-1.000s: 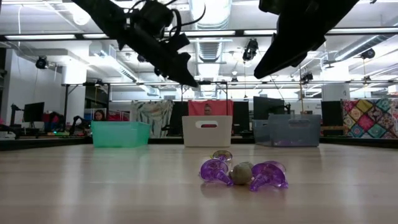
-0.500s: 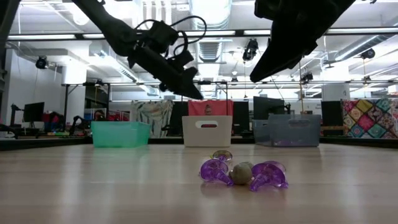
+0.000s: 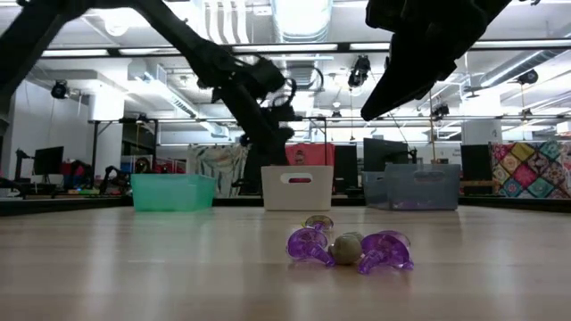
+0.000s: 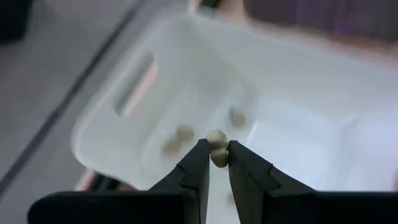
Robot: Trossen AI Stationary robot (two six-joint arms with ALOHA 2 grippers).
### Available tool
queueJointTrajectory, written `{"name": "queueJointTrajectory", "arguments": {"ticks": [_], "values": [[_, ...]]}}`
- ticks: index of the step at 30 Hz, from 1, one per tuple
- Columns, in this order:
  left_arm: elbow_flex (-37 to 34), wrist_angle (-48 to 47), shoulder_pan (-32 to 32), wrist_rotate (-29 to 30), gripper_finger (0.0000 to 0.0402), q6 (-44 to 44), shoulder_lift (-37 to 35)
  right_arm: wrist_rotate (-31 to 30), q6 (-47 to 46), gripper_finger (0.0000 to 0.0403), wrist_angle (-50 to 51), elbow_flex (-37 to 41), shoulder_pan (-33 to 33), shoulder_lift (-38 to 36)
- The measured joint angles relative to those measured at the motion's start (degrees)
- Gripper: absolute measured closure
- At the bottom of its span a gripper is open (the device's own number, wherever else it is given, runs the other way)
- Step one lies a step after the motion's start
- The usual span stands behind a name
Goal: Sort Halloween decoration
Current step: Put the white skull toy into the white bin, then put the purple witch hat toy into the gray bin
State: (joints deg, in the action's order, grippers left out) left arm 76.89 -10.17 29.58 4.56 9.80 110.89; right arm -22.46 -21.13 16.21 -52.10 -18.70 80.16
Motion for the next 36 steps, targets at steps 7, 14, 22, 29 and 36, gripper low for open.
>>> {"name": "queueJointTrajectory", "arguments": {"ticks": [7, 14, 22, 29, 36], "values": [[6.5, -6.9, 0.1, 0.0, 0.0364, 0.5, 5.4, 0.0, 0.1, 0.0318, 0.3, 0.0, 0.0, 0.0], [7.8, -9.3, 0.1, 0.0, 0.0364, 0.4, 6.3, 0.0, 0.1, 0.0325, 0.6, 0.0, 0.0, 0.0], [7.3, -9.7, 0.1, -0.1, 0.0364, -0.9, 6.4, 0.0, 0.1, 0.0313, 0.6, 0.0, 0.0, 0.0], [7.1, -9.6, 0.0, -0.1, 0.0345, -0.9, 6.4, 0.0, 0.0, 0.0310, 0.6, 0.0, 0.0, 0.0], [7.2, -9.7, -0.1, -0.1, 0.0289, -1.3, 6.4, 0.0, -0.3, 0.0309, 0.6, 0.0, 0.0, 0.0]]}}
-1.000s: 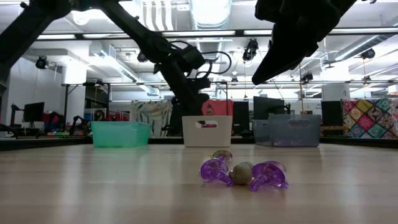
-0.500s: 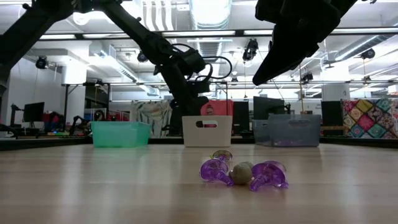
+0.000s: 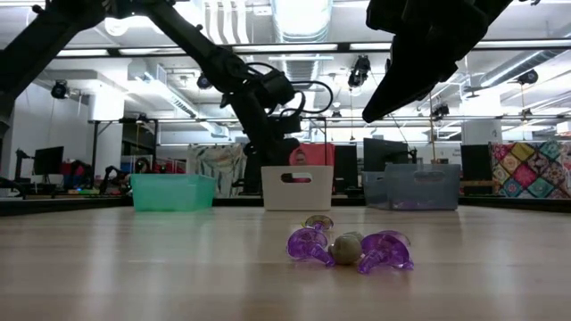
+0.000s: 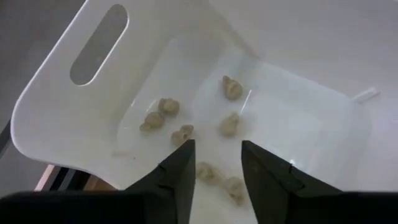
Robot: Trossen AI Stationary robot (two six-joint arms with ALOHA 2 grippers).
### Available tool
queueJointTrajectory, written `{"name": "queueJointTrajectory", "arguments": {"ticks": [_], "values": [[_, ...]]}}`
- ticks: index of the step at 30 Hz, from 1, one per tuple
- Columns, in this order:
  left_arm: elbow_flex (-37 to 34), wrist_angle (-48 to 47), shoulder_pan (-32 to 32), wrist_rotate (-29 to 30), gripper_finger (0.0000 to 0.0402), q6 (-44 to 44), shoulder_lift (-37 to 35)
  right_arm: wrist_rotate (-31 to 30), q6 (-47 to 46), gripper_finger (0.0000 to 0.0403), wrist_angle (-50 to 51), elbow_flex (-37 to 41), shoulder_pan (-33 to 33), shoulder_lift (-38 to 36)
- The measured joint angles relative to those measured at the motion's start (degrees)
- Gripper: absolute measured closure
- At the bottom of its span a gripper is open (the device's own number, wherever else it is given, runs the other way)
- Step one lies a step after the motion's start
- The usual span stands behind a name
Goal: Sort Halloween decoration
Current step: Put the purple witch hat toy into the gray bin
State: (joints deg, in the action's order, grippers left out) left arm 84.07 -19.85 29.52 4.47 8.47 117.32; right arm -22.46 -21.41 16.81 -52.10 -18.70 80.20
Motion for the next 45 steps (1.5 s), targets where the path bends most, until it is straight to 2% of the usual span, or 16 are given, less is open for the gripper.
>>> {"name": "queueJointTrajectory", "arguments": {"ticks": [5, 10, 20, 25, 34, 40, 45], "values": [[0.5, -0.1, -0.8, -1.8, 0.0265, -0.5, -0.9, 0.0, -0.1, 0.0308, 0.0, 0.0, 0.1, 0.0], [0.5, -0.2, -2.6, -5.0, 0.0265, -0.4, -5.1, 0.6, -2.6, 0.0309, 0.1, 0.0, 1.1, -0.1], [-2.7, -1.0, -11.8, -5.3, 0.0290, -0.9, -16.6, 15.1, -15.2, 0.0310, 1.5, 0.0, 2.9, -1.8], [-8.8, 5.4, -17.7, -5.2, 0.0296, -2.9, -22.4, 22.0, -20.6, 0.0320, 2.5, 0.0, 2.8, -1.5], [-23.7, 21.1, -28.1, -4.7, 0.0297, -8.6, -31.9, 28.6, -29.1, 0.0332, 8.7, 0.0, 2.5, -1.6], [-28.9, 23.1, -32.5, 2.7, 0.0297, -13.7, -35.6, 33.4, -35.4, 0.0333, 15.1, 0.0, 2.0, -1.6], [-30.1, 24.0, -34.1, 3.4, 0.0297, -14.1, -36.1, 33.5, -40.3, 0.0333, 23.9, -1.8, 0.2, -1.5]]}}
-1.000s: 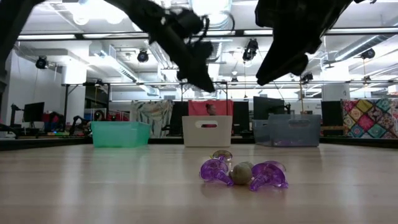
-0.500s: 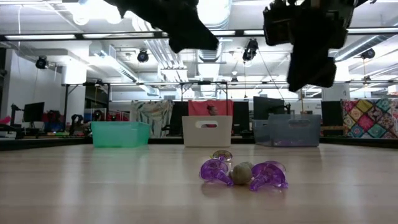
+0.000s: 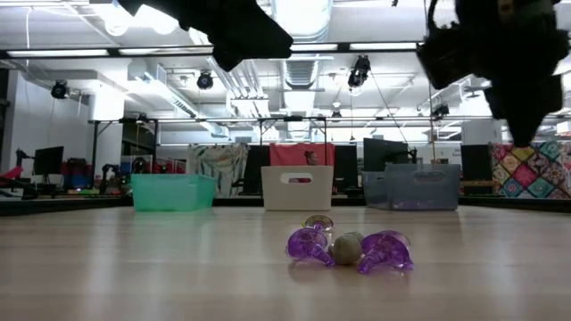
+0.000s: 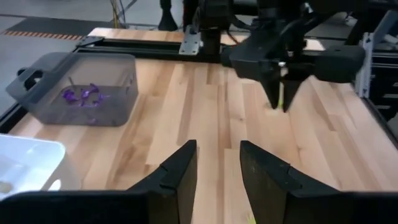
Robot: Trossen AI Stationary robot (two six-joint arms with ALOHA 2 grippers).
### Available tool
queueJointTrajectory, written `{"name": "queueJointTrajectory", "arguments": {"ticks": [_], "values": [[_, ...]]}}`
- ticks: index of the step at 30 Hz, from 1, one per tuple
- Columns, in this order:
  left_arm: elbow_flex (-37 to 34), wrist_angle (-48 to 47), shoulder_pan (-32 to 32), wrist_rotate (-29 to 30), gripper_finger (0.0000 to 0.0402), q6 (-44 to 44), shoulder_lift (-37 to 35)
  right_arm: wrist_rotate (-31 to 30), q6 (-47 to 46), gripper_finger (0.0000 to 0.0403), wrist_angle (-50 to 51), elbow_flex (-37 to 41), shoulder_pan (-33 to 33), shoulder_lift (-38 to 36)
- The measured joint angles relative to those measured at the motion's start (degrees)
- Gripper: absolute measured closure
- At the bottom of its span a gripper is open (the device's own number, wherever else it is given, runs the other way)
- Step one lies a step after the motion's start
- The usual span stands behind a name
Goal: Sort Halloween decoration
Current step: Put the purple witch hat toy into the gray bin
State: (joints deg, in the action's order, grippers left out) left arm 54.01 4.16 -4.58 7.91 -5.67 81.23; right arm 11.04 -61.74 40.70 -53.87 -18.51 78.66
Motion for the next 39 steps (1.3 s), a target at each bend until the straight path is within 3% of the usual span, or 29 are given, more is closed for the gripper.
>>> {"name": "queueJointTrajectory", "arguments": {"ticks": [5, 13, 24, 33, 39], "values": [[-0.1, 0.7, -0.1, 0.1, 0.0297, 0.1, 0.0, -0.7, -3.4, 0.0333, 10.0, -3.0, -2.0, 0.2], [-0.2, 1.4, -0.1, 0.1, 0.0297, 0.6, 0.0, 0.0, -12.0, 0.0333, 16.4, -3.1, -5.1, 0.1], [-0.2, 1.4, -0.1, 0.1, 0.0297, 0.6, 0.0, 1.4, -20.8, 0.0333, 16.5, -3.1, -10.5, 3.1], [-0.2, 1.4, -0.1, 0.1, 0.0297, 0.6, 0.0, 1.4, -17.5, 0.0333, 16.4, -3.1, -12.7, 8.3], [-0.2, 1.4, -0.1, 0.1, 0.0297, 0.6, 0.0, 1.0, -5.0, 0.0333, 16.5, -3.1, -13.2, 10.6]]}}
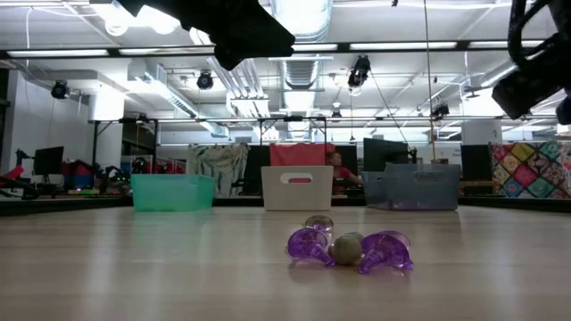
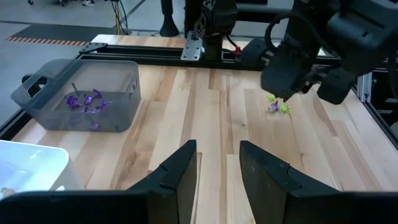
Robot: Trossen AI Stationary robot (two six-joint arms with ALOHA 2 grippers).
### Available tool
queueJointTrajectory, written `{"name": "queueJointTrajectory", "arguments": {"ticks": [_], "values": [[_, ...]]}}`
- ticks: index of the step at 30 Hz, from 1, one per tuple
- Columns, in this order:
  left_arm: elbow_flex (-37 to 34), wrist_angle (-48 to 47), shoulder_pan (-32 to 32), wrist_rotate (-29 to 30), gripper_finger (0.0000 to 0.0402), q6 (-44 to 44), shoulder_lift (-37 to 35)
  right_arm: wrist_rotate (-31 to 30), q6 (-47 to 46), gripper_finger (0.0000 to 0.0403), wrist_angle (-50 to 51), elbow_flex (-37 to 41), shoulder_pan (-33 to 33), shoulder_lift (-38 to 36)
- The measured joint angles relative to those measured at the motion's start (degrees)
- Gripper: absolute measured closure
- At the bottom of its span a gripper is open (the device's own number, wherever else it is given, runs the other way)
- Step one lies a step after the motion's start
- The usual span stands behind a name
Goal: Sort Halloween decoration
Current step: Put the purple witch hat toy into the gray bin
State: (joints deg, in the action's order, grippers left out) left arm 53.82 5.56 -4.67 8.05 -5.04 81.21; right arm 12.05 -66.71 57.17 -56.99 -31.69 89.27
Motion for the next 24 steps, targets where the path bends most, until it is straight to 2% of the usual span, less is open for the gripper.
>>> {"name": "queueJointTrajectory", "arguments": {"ticks": [4, 24], "values": [[0.0, 0.0, 0.0, 0.0, 0.0297, -0.1, 0.0, 0.0, 6.5, 0.0333, 0.2, 0.0, -0.5, 1.2], [-0.1, 0.0, 0.0, 0.0, 0.0297, -0.2, 0.0, -0.5, 10.9, 0.0333, 0.0, 0.0, -0.5, 5.1]]}}
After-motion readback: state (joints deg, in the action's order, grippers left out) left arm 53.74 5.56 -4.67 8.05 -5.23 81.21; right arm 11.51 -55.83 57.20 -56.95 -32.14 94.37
